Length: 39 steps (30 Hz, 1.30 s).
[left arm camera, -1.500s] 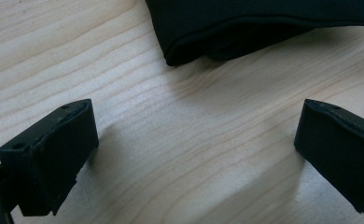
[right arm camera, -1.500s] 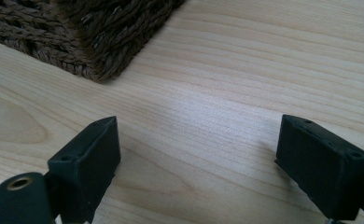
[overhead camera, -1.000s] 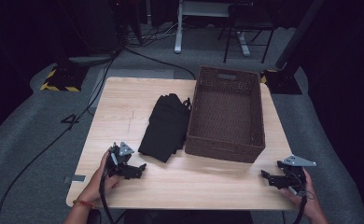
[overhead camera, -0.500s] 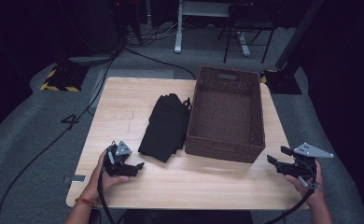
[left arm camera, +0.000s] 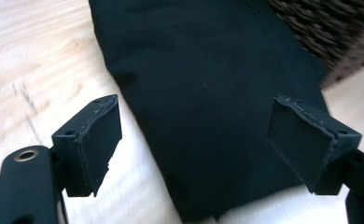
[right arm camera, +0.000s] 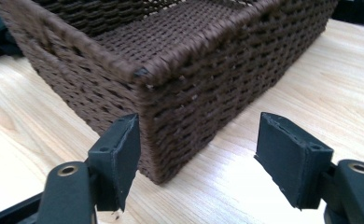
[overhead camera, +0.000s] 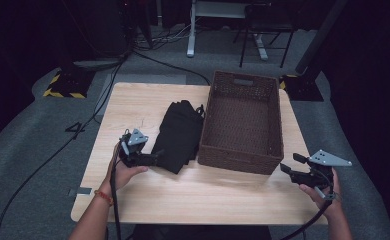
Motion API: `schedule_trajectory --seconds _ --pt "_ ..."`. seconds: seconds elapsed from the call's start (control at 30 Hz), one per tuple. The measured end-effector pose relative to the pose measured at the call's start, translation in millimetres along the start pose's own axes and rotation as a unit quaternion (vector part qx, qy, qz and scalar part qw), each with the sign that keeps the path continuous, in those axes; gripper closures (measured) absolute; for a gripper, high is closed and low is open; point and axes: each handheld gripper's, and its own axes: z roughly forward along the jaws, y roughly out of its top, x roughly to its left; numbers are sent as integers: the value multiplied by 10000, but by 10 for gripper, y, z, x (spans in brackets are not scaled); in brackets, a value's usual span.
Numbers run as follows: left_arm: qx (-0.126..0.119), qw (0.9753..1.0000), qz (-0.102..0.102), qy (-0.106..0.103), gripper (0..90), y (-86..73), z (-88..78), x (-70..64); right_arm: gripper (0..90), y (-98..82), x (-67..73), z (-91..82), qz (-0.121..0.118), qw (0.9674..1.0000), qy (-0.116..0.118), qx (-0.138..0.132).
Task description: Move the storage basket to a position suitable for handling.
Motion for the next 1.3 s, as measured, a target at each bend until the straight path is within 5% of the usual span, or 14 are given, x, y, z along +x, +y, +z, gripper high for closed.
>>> schedule_trajectory --seconds 0.03,0.23,0.5,0.63,0.83,1.0,1.13,1.3 --pt "37 9998 128 134 184 39 75 1 310 9 10 -10 -14 10000 24 -26" --pt "609 9981 96 35 187 105 531 38 292 84 77 -50 -215 9996 147 -56" --pt "750 9968 -222 -146 155 48 699 84 284 93 184 184 -377 9983 341 294" --pt "820 9956 -333 -318 181 9 673 123 294 79 267 304 -404 9979 268 430" --pt "871 9959 -22 -234 208 -52 549 76 324 76 309 381 -267 9992 16 297" --pt "793 9966 104 -186 207 -187 381 56 308 98 322 429 -193 9996 -28 222" --pt "919 9953 -18 -289 207 -266 263 64 305 126 352 473 -196 9996 -9 222" --pt "760 9963 244 -310 225 -434 71 -39 305 189 419 565 -220 9995 -44 240"
